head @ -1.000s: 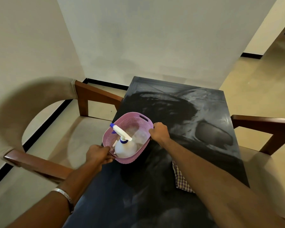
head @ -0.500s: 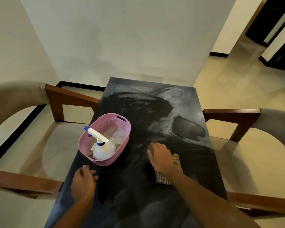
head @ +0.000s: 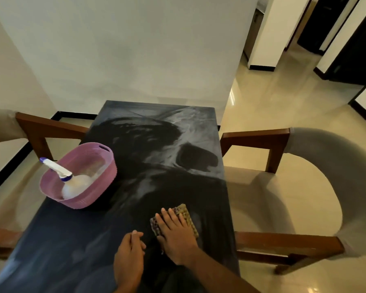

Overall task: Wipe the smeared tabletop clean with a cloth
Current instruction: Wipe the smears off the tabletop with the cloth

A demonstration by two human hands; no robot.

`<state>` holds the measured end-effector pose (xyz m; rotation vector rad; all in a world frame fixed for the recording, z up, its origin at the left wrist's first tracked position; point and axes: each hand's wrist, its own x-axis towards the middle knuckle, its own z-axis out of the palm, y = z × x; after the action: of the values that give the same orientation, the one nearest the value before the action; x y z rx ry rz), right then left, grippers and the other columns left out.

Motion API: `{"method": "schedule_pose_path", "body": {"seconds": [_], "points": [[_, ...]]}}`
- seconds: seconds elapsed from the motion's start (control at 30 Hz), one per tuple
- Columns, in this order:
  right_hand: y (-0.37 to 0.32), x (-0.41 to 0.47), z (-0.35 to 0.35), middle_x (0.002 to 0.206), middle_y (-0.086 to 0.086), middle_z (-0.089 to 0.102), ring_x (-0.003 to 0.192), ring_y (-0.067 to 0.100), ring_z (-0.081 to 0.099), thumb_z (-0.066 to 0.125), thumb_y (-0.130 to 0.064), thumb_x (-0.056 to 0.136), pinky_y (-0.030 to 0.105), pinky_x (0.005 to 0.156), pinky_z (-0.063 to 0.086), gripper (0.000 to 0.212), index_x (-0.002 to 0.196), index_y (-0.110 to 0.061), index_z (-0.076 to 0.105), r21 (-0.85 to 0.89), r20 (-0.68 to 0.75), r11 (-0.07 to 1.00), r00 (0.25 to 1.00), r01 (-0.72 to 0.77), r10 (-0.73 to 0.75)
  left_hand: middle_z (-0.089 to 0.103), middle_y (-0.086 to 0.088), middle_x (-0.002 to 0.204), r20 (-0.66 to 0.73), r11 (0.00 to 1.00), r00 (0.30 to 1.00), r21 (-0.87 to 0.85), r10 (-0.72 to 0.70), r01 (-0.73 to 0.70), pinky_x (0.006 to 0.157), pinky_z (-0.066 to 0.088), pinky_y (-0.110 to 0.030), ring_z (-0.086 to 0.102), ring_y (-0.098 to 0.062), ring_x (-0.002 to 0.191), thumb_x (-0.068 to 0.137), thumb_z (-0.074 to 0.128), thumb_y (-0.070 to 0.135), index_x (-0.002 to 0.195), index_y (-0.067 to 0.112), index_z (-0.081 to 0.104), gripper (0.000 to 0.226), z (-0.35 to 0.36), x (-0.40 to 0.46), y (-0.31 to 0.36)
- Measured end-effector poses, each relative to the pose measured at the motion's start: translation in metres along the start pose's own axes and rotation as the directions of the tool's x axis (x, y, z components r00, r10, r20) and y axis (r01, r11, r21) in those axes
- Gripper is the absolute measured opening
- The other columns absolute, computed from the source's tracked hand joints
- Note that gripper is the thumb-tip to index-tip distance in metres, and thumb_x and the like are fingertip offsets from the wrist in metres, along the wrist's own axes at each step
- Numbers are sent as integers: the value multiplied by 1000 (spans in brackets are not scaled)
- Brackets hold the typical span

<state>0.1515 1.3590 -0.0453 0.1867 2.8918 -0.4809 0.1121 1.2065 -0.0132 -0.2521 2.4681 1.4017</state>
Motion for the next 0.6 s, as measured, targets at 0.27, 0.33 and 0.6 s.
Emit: {"method": "schedule_pose_path", "body": {"seconds": [0.27, 0.33, 0.6], "points": [[56, -67, -6, 166, -1, -7, 151, 19, -14, 31, -41, 103, 42, 117, -15, 64, 158, -26, 2, -11, 26, 974, 974, 225, -225, 67, -5, 69, -131, 988, 981, -68, -144, 136, 70, 48, -38, 63, -23, 69, 102, 40, 37, 83, 25, 65, 34, 71, -89, 9], [65, -79, -4, 166, -2, -7, 151, 19, -15, 26, -42, 103, 46, 120, -13, 61, 158, -23, 7, 0, 47, 979, 978, 203, -203, 67, -6, 67, -145, 985, 977, -97, -157, 144, 73, 49, -39, 64, -25, 67, 101, 42, 36, 81, 23, 66, 34, 78, -105, 11], [101, -63, -18, 166, -8, -7, 152, 15, -12, 22, -50, 99, 40, 113, -20, 63, 157, -32, 3, -26, 121, 985, 978, 172, -167, 67, -12, 77, -21, 987, 990, -82, -138, 136, 70, 48, -38, 63, -29, 71, 102, 39, 23, 97, 11, 64, 29, 77, -101, 14]]}}
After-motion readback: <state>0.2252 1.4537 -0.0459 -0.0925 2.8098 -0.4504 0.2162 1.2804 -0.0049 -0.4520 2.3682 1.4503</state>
